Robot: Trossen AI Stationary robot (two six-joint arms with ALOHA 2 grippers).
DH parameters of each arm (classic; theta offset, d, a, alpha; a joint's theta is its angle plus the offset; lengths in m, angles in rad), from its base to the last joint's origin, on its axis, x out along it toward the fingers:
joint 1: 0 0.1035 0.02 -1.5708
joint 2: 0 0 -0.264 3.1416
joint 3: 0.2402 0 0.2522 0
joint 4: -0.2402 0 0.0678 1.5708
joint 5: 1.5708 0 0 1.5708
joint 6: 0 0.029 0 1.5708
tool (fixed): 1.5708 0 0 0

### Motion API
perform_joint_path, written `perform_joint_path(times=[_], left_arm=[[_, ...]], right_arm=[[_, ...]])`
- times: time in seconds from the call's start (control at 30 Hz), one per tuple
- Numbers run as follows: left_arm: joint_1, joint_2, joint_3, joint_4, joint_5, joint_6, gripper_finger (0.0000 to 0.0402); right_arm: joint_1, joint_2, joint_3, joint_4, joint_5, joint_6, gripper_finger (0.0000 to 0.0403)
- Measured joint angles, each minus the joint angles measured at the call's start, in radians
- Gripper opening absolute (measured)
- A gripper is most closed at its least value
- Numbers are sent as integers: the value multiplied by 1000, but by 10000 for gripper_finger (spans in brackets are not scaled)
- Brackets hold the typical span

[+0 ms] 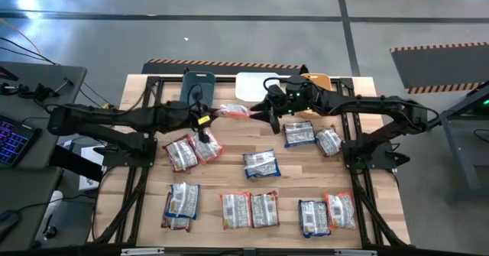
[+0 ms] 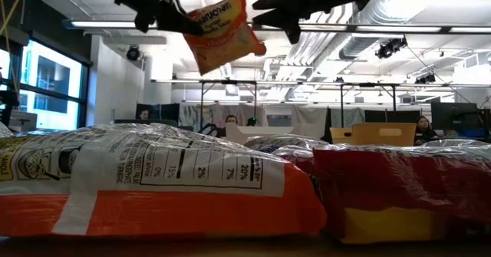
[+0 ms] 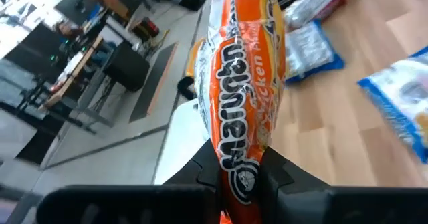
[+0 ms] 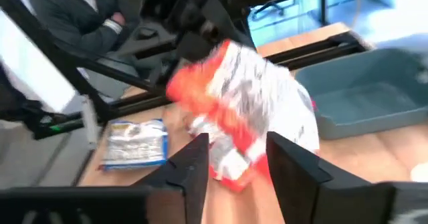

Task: Sort Maruchan noodles
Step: Put the top right orange noodle pack into the blue bin

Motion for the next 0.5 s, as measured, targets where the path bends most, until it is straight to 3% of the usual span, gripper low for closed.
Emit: perform_joint_path(times=[0.27, 0.5], left_arm=[[167, -56, 152, -270, 30, 34, 28], [377, -50, 228, -336, 210, 83, 28]], right_arm=[[-13, -104, 0, -168, 107, -169, 121], [-19, -118, -14, -250, 144, -293, 29]])
